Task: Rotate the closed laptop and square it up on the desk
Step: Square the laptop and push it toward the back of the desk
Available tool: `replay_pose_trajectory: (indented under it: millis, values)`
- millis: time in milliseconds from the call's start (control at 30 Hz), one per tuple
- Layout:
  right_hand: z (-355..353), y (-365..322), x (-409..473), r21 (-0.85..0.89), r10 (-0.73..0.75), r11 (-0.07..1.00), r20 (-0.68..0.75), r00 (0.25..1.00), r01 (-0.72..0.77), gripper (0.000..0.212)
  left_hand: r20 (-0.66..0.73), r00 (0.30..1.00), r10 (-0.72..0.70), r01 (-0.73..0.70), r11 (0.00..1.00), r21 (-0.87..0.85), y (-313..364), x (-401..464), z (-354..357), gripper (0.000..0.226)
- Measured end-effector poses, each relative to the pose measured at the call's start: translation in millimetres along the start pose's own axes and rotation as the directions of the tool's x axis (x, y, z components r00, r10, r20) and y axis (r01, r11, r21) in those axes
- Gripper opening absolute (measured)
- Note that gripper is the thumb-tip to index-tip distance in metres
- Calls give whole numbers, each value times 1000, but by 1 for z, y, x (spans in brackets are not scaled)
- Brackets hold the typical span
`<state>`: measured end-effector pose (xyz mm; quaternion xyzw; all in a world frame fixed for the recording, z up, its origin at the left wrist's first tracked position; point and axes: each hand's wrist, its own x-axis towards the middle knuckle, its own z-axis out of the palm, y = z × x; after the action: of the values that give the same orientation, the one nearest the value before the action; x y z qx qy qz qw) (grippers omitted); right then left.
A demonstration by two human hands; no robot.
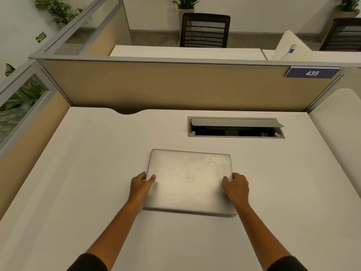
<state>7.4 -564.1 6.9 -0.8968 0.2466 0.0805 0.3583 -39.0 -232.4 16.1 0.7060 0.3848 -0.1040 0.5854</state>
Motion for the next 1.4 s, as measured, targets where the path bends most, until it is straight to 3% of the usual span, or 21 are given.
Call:
replay_pose_trajectory:
  millis: [167, 267, 433, 567, 733, 833, 1400]
  values:
    - [0, -8, 4, 133, 96, 987, -1, 995, -95, 32, -6, 996, -91, 87, 969, -231, 6, 7, 11, 68]
    - [-2, -13, 12, 216, 175, 962, -10, 984, -169, 35, -40, 988, -147, 127, 941, -315, 5, 9, 19, 80]
    - [-4, -15, 27, 278, 163, 948, -16, 986, -153, 34, 26, 987, -156, 153, 899, -410, 6, 11, 28, 84]
    - [-7, -17, 37, 315, 175, 934, -3, 985, -165, 41, 44, 986, -161, 164, 886, -434, 14, 13, 34, 85]
    - [-12, -24, 47, 337, 147, 932, -14, 989, -134, 30, 82, 985, -154, 174, 858, -484, 24, 15, 41, 79]
    - [-15, -25, 51, 343, 142, 930, -15, 990, -128, 42, 97, 985, -142, 172, 853, -492, 32, 19, 45, 80]
    - [-17, -25, 59, 359, 124, 928, -35, 992, -103, 40, 51, 985, -162, 167, 868, -467, 40, 25, 54, 85]
